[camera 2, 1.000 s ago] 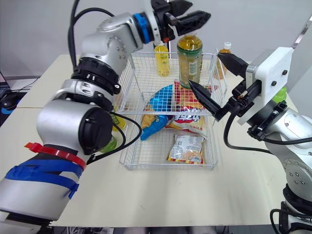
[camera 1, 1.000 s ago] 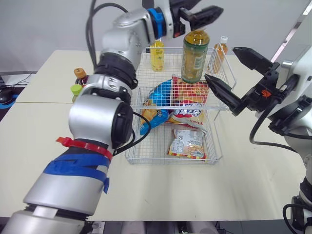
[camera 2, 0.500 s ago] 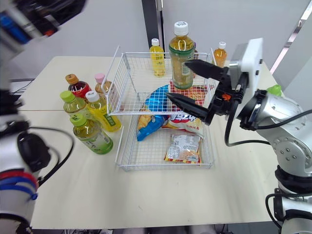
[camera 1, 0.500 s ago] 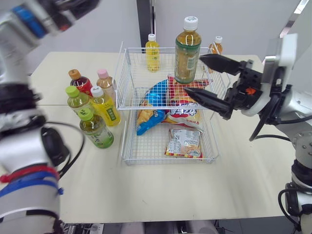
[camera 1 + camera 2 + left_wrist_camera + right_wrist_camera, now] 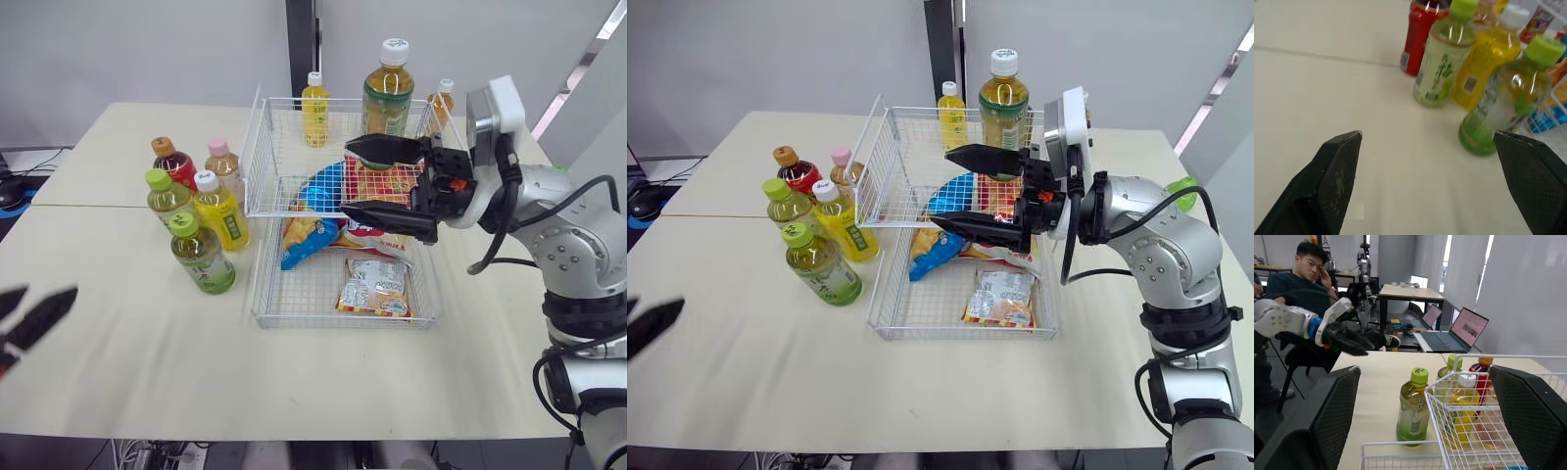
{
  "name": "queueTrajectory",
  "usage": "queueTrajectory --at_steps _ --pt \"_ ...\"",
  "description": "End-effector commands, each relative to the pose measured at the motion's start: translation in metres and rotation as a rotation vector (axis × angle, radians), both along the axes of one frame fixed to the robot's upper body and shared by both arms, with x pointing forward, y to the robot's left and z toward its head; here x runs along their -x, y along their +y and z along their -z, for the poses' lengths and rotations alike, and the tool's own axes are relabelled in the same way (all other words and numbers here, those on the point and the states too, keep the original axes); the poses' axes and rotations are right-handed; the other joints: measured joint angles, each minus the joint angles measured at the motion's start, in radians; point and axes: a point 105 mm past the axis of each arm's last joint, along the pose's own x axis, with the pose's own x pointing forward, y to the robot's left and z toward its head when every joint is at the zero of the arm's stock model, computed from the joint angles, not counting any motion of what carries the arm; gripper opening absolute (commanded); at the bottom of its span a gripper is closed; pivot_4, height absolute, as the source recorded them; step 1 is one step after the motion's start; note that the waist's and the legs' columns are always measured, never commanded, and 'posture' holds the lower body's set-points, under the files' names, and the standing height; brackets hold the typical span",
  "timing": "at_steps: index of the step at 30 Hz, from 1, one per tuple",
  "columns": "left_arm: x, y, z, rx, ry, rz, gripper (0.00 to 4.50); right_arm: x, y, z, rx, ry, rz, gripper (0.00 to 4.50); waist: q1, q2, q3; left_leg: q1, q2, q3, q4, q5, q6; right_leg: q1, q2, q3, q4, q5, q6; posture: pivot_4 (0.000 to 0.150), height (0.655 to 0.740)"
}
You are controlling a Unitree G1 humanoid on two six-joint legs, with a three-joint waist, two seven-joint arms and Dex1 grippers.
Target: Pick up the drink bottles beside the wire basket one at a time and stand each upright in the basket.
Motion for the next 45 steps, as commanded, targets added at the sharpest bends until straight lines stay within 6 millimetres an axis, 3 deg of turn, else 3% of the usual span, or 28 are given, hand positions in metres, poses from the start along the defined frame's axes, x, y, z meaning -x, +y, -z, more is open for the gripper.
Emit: queueTrajectory --at_steps 1,7,11,19,23,30,33,41,45 --pt "-0.001 -0.011 -0.019 -0.077 -0.078 0.025 4.46 0.009 0.002 -0.009 -0.004 -0.068 -0.027 4.50 0.012 0.000 0.000 0.000 0.001 -0.001 0.000 0.001 0.001 0.000 0.001 -0.002 0.000 0.000 -0.002 0.150 0.7400" --pt "-0.040 -0.024 -0.042 -0.103 -0.211 0.056 4.46 0.011 0.003 -0.008 -0.004 -0.088 -0.002 4.50 0.011 -0.001 -0.001 0.002 0.000 0.002 0.000 0.002 0.003 0.002 0.002 -0.001 0.000 0.000 -0.002 0.150 0.7400" --pt "-0.093 -0.028 -0.062 -0.190 -0.303 0.019 4.46 0.012 0.001 -0.009 -0.016 -0.117 0.063 4.50 0.010 -0.002 -0.002 0.001 0.000 0.002 0.000 0.002 0.003 0.002 0.004 0.000 0.000 0.001 -0.002 0.150 0.7400" --pt "-0.161 -0.043 -0.063 -0.243 -0.316 0.036 4.46 0.016 -0.006 -0.010 -0.019 -0.146 0.151 4.50 0.002 -0.002 -0.001 0.000 0.000 0.005 -0.001 0.002 0.003 -0.001 0.004 -0.001 0.000 0.001 -0.001 0.150 0.7400" --pt "-0.185 -0.044 -0.060 -0.256 -0.327 0.006 4.46 0.021 -0.007 -0.008 -0.017 -0.148 0.172 4.50 0.003 -0.002 -0.001 -0.001 0.000 0.005 -0.002 0.002 0.003 -0.001 0.004 -0.001 0.000 0.001 -0.001 0.150 0.7400" --pt "-0.206 -0.061 -0.057 -0.244 -0.347 0.051 4.46 0.002 -0.013 -0.009 -0.009 -0.139 0.203 4.50 0.003 -0.002 -0.001 -0.001 -0.001 0.006 -0.001 0.002 0.003 -0.001 0.004 -0.001 0.000 0.001 -0.001 0.150 0.7400" --pt "-0.209 -0.060 -0.056 -0.249 -0.347 0.046 3.86 -0.001 -0.013 -0.009 -0.008 -0.141 0.207 4.50 0.002 -0.002 -0.001 -0.001 -0.001 0.006 -0.002 0.002 0.003 -0.001 0.004 -0.001 0.000 0.001 -0.001 0.150 0.7400" --pt "-0.204 -0.056 -0.051 -0.247 -0.329 0.042 1.47 -0.005 -0.011 -0.010 -0.008 -0.149 0.211 4.50 0.003 -0.002 -0.001 -0.001 -0.001 0.006 -0.002 0.002 0.003 -0.001 0.004 -0.001 0.000 0.001 -0.001 0.150 0.7400" --pt "-0.198 -0.053 -0.052 -0.235 -0.337 0.024 1.37 -0.006 -0.012 -0.009 -0.010 -0.151 0.216 4.50 0.001 -0.002 -0.001 -0.001 0.000 0.006 -0.002 0.002 0.003 -0.001 0.004 -0.001 0.000 0.001 -0.001 0.150 0.7400"
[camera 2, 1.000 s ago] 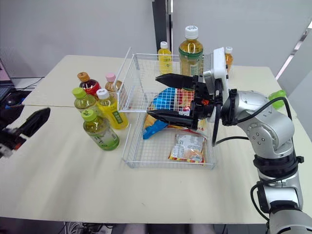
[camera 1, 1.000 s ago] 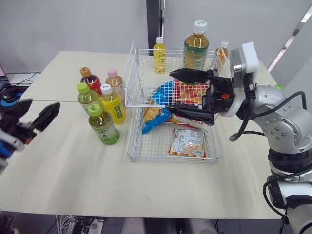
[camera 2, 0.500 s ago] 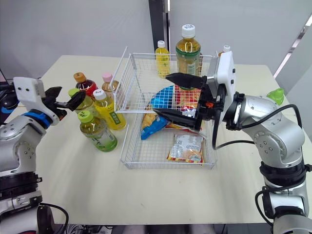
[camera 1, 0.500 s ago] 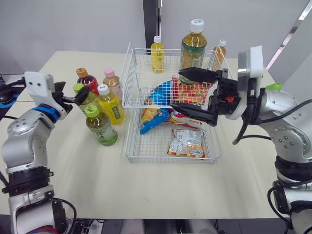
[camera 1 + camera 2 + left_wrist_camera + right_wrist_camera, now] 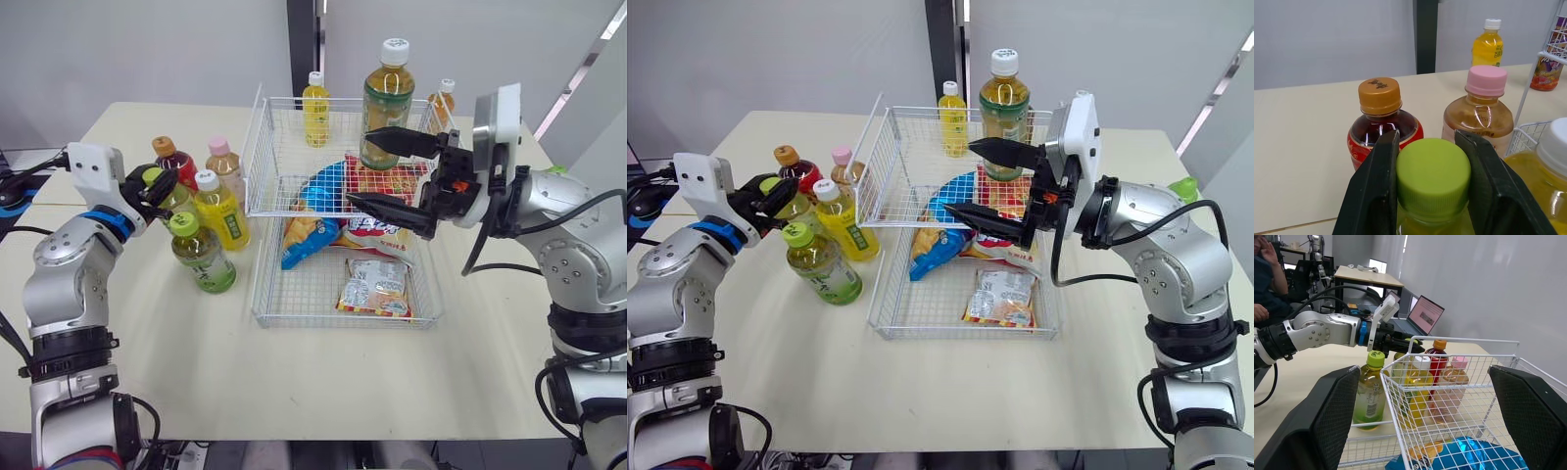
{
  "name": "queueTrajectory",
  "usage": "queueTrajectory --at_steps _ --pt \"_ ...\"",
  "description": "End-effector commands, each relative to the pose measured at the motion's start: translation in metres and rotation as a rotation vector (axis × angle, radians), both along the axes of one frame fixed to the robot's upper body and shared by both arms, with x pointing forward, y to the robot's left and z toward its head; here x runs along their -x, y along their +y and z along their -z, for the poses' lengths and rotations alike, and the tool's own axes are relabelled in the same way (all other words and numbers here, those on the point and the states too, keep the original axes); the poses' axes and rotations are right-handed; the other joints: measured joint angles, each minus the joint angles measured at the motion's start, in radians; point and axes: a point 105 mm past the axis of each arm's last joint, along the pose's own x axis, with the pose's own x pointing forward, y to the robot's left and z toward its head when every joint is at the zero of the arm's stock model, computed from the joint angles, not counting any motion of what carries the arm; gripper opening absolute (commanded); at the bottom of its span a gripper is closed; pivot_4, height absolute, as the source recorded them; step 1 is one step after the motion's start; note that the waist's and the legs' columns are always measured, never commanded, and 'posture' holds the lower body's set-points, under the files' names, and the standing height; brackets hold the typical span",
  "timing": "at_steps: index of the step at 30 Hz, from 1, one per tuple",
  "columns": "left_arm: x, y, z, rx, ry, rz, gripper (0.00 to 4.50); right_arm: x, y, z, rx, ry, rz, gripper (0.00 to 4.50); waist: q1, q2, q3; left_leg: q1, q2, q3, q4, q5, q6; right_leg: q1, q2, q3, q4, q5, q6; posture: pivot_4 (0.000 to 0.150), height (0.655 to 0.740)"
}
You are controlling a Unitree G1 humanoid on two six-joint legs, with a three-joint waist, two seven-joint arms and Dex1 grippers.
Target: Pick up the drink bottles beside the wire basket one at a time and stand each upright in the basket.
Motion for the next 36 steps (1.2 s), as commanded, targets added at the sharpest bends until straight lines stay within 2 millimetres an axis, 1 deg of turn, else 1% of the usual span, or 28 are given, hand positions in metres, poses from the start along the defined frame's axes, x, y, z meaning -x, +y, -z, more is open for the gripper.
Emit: queueTrajectory --at_steps 1,4,6,9,11,13,14,18,21,24,26,29,31,34,36 --pt "0.010 0.007 -0.013 0.002 -0.045 -0.025 1.37 0.005 0.000 -0.011 -0.014 -0.063 -0.015 4.50 0.000 0.000 0.000 0.000 0.000 0.000 0.000 0.000 0.000 0.000 0.000 0.000 0.000 0.000 0.000 0.150 0.7400" --pt "0.018 0.004 -0.034 0.007 -0.097 0.027 1.37 0.002 0.000 -0.013 -0.026 -0.070 -0.011 4.50 0.000 0.000 0.000 0.000 0.000 0.000 0.000 0.000 0.000 0.000 0.000 0.000 0.000 0.000 0.000 0.150 0.7400" --pt "0.028 0.003 -0.057 0.007 -0.137 0.079 1.37 -0.001 -0.001 -0.016 -0.039 -0.073 -0.008 4.50 0.000 0.000 0.000 0.000 0.000 0.000 0.000 0.000 0.000 0.000 0.000 0.000 0.000 0.000 0.000 0.150 0.7400" --pt "0.042 0.010 -0.097 -0.004 -0.193 0.106 1.37 -0.006 -0.003 -0.020 -0.054 -0.077 0.006 4.50 0.001 -0.002 0.002 -0.002 0.000 -0.001 0.000 0.000 0.000 -0.001 0.000 -0.001 0.000 0.000 0.000 0.150 0.7400" --pt "0.051 0.009 -0.117 -0.006 -0.213 0.153 1.37 -0.009 -0.003 -0.022 -0.068 -0.077 0.010 4.50 0.001 -0.002 0.002 -0.002 0.000 -0.002 0.000 0.000 0.000 -0.002 0.001 -0.002 -0.001 0.000 0.000 0.150 0.7400" --pt "0.062 0.002 -0.140 -0.019 -0.223 0.239 1.37 -0.011 -0.004 -0.026 -0.083 -0.083 0.015 4.50 0.001 -0.002 0.002 -0.002 0.000 -0.001 0.000 0.000 0.000 -0.001 0.000 -0.002 -0.002 0.000 0.000 0.150 0.7400" --pt "0.068 -0.003 -0.157 -0.032 -0.241 0.284 1.37 -0.012 -0.004 -0.027 -0.088 -0.087 0.017 4.50 0.001 -0.002 0.002 -0.002 0.000 -0.001 0.000 0.000 0.000 -0.001 0.000 -0.001 -0.002 0.000 0.000 0.150 0.7400" --pt "0.082 -0.019 -0.206 -0.074 -0.288 0.414 1.37 -0.014 -0.004 -0.029 -0.098 -0.091 0.023 4.50 0.008 -0.001 0.002 -0.003 -0.001 -0.002 0.000 0.000 0.000 -0.001 0.000 -0.003 -0.003 0.000 0.000 0.150 0.7400" --pt "0.083 -0.035 -0.230 -0.071 -0.305 0.517 1.37 -0.016 -0.006 -0.031 -0.117 -0.090 0.048 4.50 0.008 -0.001 0.002 -0.003 -0.001 -0.001 0.000 0.000 0.000 -0.001 0.000 -0.003 -0.002 0.000 0.000 0.150 0.7400" --pt "0.078 -0.062 -0.255 -0.040 -0.339 0.647 1.37 -0.016 -0.011 -0.034 -0.135 -0.103 0.082 4.50 0.012 -0.001 0.003 -0.003 -0.001 -0.002 0.001 0.000 0.000 -0.001 0.001 -0.003 -0.001 0.000 0.000 0.150 0.7400" --pt "0.075 -0.072 -0.262 -0.030 -0.341 0.697 1.37 -0.016 -0.012 -0.034 -0.137 -0.109 0.097 4.50 0.010 0.000 0.003 -0.003 -0.001 -0.001 0.001 0.000 0.000 -0.001 0.001 -0.003 -0.001 0.000 0.000 0.150 0.7400" --pt "0.054 -0.106 -0.261 -0.021 -0.321 0.810 1.37 -0.015 -0.020 -0.036 -0.157 -0.127 0.160 4.50 0.009 0.000 0.003 -0.003 -0.001 -0.001 0.000 0.000 0.000 -0.002 0.001 -0.002 -0.001 0.000 0.000 0.150 0.7400" --pt "0.041 -0.128 -0.252 -0.030 -0.296 0.872 1.37 -0.014 -0.026 -0.038 -0.163 -0.144 0.201 4.50 0.007 0.001 0.003 -0.003 -0.001 0.000 0.000 0.000 0.000 -0.002 0.001 -0.002 -0.001 0.000 0.000 0.150 0.7400" --pt "0.026 -0.156 -0.240 -0.034 -0.259 0.941 1.37 -0.011 -0.032 -0.038 -0.161 -0.157 0.245 4.50 0.006 0.001 0.004 -0.003 -0.001 0.000 0.000 0.000 0.000 -0.002 0.001 -0.001 -0.001 0.000 0.000 0.150 0.7400" --pt "0.020 -0.167 -0.233 -0.044 -0.238 0.965 1.37 -0.008 -0.036 -0.039 -0.157 -0.166 0.272 4.50 -0.001 0.001 0.004 -0.004 -0.001 0.001 0.000 0.000 0.000 -0.003 0.001 -0.001 -0.002 0.000 0.000 0.150 0.7400"
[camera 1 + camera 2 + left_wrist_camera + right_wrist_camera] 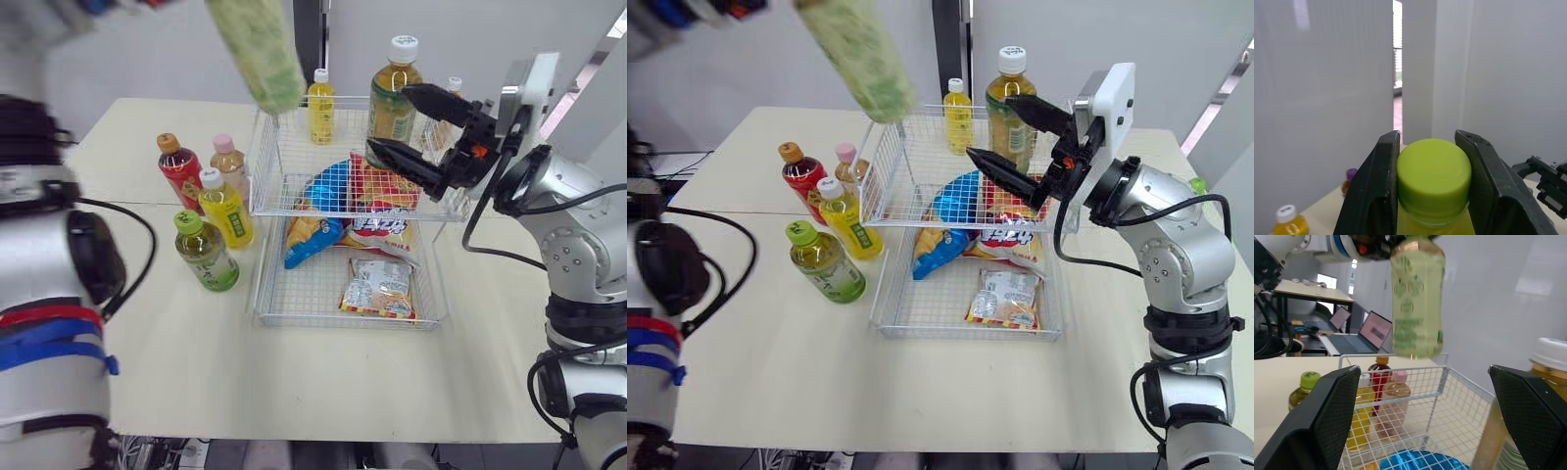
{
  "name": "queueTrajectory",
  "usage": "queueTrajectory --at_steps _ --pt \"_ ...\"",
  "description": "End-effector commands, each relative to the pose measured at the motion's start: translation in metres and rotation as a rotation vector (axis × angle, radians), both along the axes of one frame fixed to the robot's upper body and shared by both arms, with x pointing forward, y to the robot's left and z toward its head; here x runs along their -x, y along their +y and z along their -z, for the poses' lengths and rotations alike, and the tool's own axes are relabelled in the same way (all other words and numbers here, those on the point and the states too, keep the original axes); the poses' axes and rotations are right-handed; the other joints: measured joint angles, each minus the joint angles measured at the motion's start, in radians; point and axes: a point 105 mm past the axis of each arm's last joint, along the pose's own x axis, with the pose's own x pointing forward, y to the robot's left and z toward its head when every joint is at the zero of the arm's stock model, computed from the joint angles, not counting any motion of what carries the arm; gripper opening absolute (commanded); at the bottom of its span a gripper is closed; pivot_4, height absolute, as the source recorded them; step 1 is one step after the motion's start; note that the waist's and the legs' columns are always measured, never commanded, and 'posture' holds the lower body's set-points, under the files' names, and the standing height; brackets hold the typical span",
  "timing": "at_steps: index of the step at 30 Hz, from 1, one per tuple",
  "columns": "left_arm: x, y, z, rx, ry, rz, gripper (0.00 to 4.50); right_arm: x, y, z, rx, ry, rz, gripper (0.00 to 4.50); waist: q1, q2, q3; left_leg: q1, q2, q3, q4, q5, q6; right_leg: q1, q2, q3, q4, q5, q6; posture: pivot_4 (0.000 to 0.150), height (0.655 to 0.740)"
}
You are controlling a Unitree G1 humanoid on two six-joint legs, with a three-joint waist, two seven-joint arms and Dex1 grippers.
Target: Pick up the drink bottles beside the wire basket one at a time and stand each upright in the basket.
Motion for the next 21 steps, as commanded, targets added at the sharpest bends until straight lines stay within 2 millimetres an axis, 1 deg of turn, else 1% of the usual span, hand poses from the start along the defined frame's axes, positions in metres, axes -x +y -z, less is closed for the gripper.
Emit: queueTrajectory --at_steps 1,2,4,9,13,15,20,21 --pt "0.009 -0.013 -0.016 -0.021 -0.109 0.039 1.37 0.011 -0.010 -0.011 -0.006 -0.066 0.060 4.50 -0.008 0.001 0.000 0.000 0.000 0.001 0.000 0.000 0.000 -0.001 0.000 0.001 0.000 0.000 0.000 0.150 0.7400" --pt "0.003 -0.021 -0.009 -0.050 -0.106 0.042 1.37 0.013 -0.013 -0.011 -0.003 -0.068 0.073 4.50 -0.010 0.001 0.001 0.000 0.000 0.002 0.000 0.000 0.000 -0.001 0.000 0.002 0.000 0.000 0.000 0.150 0.7400" --pt "-0.006 -0.035 0.001 -0.045 -0.071 0.065 1.37 0.017 -0.016 -0.010 0.000 -0.068 0.094 4.50 -0.009 0.002 0.001 0.000 0.000 0.002 -0.001 0.000 0.000 -0.002 0.000 0.002 0.000 0.000 0.000 0.150 0.7400" --pt "-0.022 -0.052 0.019 -0.099 -0.077 0.041 1.37 0.025 -0.019 -0.007 0.009 -0.066 0.124 4.50 -0.009 0.003 0.002 -0.001 0.000 0.003 -0.001 0.000 0.000 -0.003 0.000 0.003 0.000 0.000 0.000 0.150 0.7400" --pt "-0.031 -0.057 0.029 -0.130 -0.089 0.023 1.37 0.029 -0.021 -0.006 0.008 -0.060 0.139 4.50 -0.007 0.003 0.002 -0.001 0.000 0.003 -0.001 0.000 0.000 -0.003 0.000 0.003 0.000 0.000 0.000 0.150 0.7400" --pt "-0.034 -0.059 0.030 -0.105 -0.078 0.032 1.37 0.031 -0.021 -0.005 0.009 -0.055 0.142 4.50 -0.006 0.003 0.002 -0.002 0.000 0.003 -0.001 0.000 0.000 -0.003 0.000 0.003 0.000 0.000 0.000 0.150 0.7400" --pt "-0.038 -0.062 0.038 -0.119 -0.077 0.035 1.37 0.033 -0.021 -0.004 0.011 -0.047 0.143 4.50 -0.003 0.003 0.002 -0.002 -0.001 0.003 -0.001 0.000 0.000 -0.003 0.000 0.003 0.000 0.000 0.000 0.150 0.7400" --pt "-0.039 -0.061 0.039 -0.122 -0.074 0.039 1.72 0.033 -0.021 -0.004 0.011 -0.047 0.143 4.50 -0.003 0.003 0.002 -0.002 -0.001 0.003 -0.001 0.000 0.000 -0.003 0.000 0.003 0.000 0.000 0.000 0.150 0.7400"
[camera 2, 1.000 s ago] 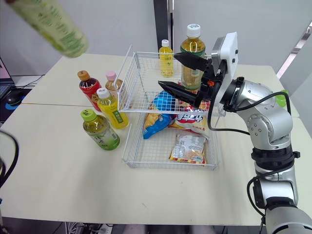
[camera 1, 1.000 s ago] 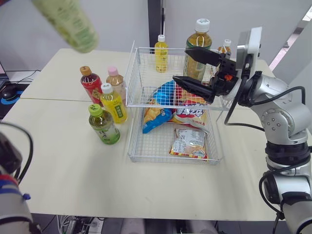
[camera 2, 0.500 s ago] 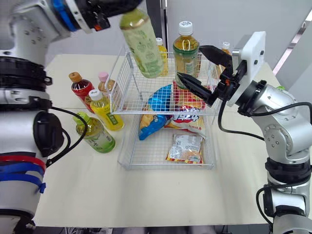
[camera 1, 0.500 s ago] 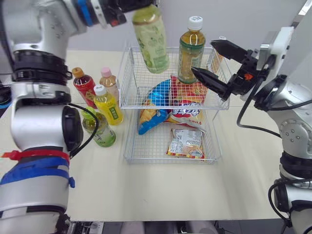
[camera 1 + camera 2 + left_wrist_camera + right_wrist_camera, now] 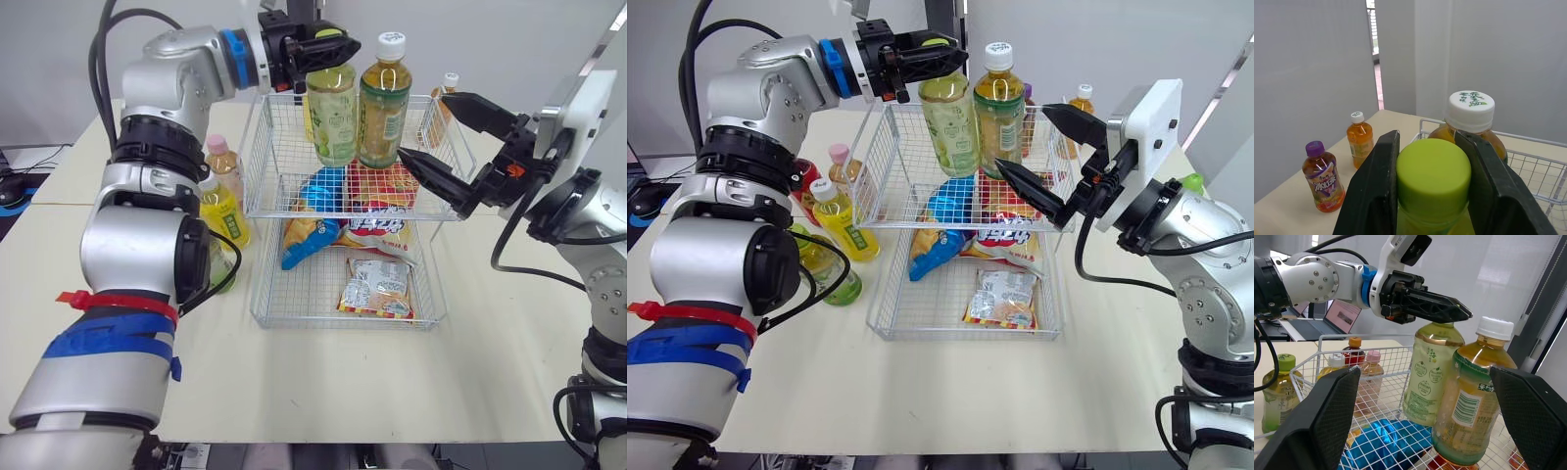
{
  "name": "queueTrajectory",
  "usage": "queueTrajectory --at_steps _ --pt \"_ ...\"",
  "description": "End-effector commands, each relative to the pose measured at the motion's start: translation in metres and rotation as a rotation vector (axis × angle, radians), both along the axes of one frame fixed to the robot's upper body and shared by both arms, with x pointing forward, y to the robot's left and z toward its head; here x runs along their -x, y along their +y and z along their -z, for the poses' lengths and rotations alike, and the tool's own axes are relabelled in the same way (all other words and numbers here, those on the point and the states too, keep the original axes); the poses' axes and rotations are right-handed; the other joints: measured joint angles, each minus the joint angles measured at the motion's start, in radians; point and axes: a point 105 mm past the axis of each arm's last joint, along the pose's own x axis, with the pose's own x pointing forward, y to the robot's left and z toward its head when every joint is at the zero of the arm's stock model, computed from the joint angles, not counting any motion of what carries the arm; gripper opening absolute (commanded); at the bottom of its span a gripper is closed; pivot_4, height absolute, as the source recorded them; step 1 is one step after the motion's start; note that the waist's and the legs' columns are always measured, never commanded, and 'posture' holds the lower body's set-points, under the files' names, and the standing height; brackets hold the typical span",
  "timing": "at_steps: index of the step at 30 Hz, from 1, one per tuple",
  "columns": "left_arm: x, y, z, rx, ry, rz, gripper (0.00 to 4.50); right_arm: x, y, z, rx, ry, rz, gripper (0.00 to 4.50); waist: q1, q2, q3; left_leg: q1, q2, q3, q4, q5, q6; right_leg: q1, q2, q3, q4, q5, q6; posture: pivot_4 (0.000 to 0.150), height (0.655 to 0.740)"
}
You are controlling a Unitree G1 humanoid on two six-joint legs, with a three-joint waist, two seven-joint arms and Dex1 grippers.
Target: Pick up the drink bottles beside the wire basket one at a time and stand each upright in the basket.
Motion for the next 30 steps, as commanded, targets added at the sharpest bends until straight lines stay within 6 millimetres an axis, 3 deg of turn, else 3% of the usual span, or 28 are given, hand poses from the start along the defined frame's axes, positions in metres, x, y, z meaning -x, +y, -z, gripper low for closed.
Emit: queueTrajectory --at_steps 1,4,9,14,18,20,23,28,30 --pt "0.007 0.000 -0.018 0.009 -0.068 0.020 2.10 0.009 -0.003 -0.010 -0.007 -0.049 0.006 4.50 0.000 0.000 0.000 0.000 0.000 0.000 0.000 0.000 0.000 0.000 0.000 0.000 0.000 0.000 0.000 0.150 0.7400" --pt "0.009 0.008 -0.025 0.030 -0.079 0.011 2.93 0.010 -0.003 -0.009 -0.012 -0.042 -0.011 4.50 -0.001 0.000 0.000 0.000 0.000 0.000 0.000 0.000 0.000 0.000 0.000 0.000 0.000 0.000 0.000 0.150 0.7400" --pt "0.012 0.043 -0.035 0.082 -0.098 -0.071 4.48 0.011 0.006 -0.007 0.001 -0.018 -0.104 4.50 -0.008 0.000 0.000 0.000 0.000 0.000 0.000 0.000 0.000 0.000 0.001 0.000 0.000 0.000 0.000 0.150 0.7400" --pt "0.030 0.111 -0.040 0.141 -0.130 -0.252 4.48 0.013 0.020 -0.002 0.042 0.017 -0.233 4.50 -0.024 0.001 0.000 0.002 0.002 0.000 0.000 0.000 0.000 0.000 0.001 0.000 0.002 0.000 0.000 0.150 0.7400" --pt "0.053 0.188 -0.031 0.196 -0.163 -0.529 4.48 0.010 0.034 0.005 0.085 0.047 -0.340 4.50 -0.031 0.001 0.000 0.003 0.003 0.000 0.000 0.000 0.000 0.001 0.001 0.000 0.003 0.000 0.000 0.150 0.7400" --pt "0.072 0.219 -0.018 0.210 -0.187 -0.654 4.48 0.007 0.040 0.006 0.093 0.051 -0.383 4.50 -0.030 0.001 0.000 0.004 0.003 -0.001 0.000 0.000 0.000 0.002 0.001 -0.001 0.003 0.000 0.000 0.150 0.7400" --pt "0.100 0.236 0.009 0.236 -0.144 -0.722 4.48 0.002 0.049 0.005 0.100 0.049 -0.442 4.50 -0.022 0.001 0.000 0.004 0.003 -0.002 0.001 0.000 0.000 0.003 -0.001 -0.001 0.002 0.000 0.000 0.150 0.7400" --pt "0.144 0.258 0.085 0.196 -0.026 -0.901 4.48 -0.004 0.062 0.005 0.105 0.047 -0.524 4.50 -0.007 0.000 -0.001 0.005 0.003 -0.002 0.002 0.000 0.000 0.005 -0.004 -0.002 0.002 0.000 0.000 0.150 0.7400" --pt "0.169 0.262 0.126 0.179 0.041 -0.967 4.48 -0.006 0.067 0.005 0.102 0.046 -0.557 4.50 -0.005 -0.002 -0.002 0.005 0.002 -0.003 0.002 0.000 0.000 0.006 -0.004 -0.003 0.001 0.000 0.000 0.150 0.7400"
